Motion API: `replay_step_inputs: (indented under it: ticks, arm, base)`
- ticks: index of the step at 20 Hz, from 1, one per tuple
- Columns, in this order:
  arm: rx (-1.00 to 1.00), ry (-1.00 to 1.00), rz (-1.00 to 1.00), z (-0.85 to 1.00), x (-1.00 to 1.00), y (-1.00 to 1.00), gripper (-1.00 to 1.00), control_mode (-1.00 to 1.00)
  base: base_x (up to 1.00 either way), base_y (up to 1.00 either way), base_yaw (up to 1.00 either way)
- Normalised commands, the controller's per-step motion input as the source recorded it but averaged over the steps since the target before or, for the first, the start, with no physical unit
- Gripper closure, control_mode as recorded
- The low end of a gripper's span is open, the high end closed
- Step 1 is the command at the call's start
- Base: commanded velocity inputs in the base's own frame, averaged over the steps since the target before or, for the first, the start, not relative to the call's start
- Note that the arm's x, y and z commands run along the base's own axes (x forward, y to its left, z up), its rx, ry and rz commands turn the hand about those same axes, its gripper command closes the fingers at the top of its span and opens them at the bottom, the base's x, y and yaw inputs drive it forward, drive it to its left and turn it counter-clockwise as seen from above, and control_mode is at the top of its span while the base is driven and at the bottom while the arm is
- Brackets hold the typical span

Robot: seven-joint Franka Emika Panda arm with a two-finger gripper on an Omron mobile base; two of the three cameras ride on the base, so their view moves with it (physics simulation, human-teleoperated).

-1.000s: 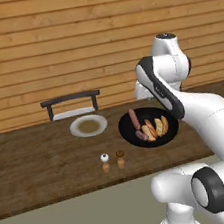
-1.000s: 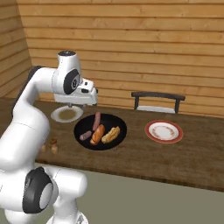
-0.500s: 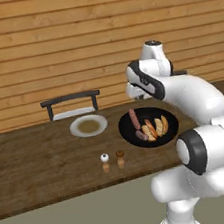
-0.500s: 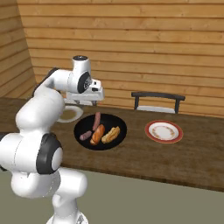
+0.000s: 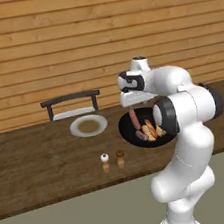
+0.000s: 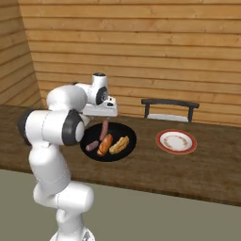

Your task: Place one bun and one sausage from the bowl on each plate.

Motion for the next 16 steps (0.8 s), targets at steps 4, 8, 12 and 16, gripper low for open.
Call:
replay_step_inputs:
  ticks: [4, 8, 12, 16]
  arm:
    - [0.00, 0.00, 0.00, -0.64, 0.56, 0.00, -1.00, -1.00]
    - [0.00, 0.00, 0.00, -0.31, 0.60, 0.00, -1.00, -1.00]
    - [0.00, 0.00, 0.00, -0.40, 0.19, 0.00, -1.00, -1.00]
    - [0.00, 0.04, 0.00, -0.52, 0.00, 0.00, -1.00, -1.00]
  base:
    - [0.00, 0.00, 0.00]
    - [0.00, 0.00, 0.00]
    - [0.00, 0.00, 0.00]
    - [0.00, 0.00, 0.00]
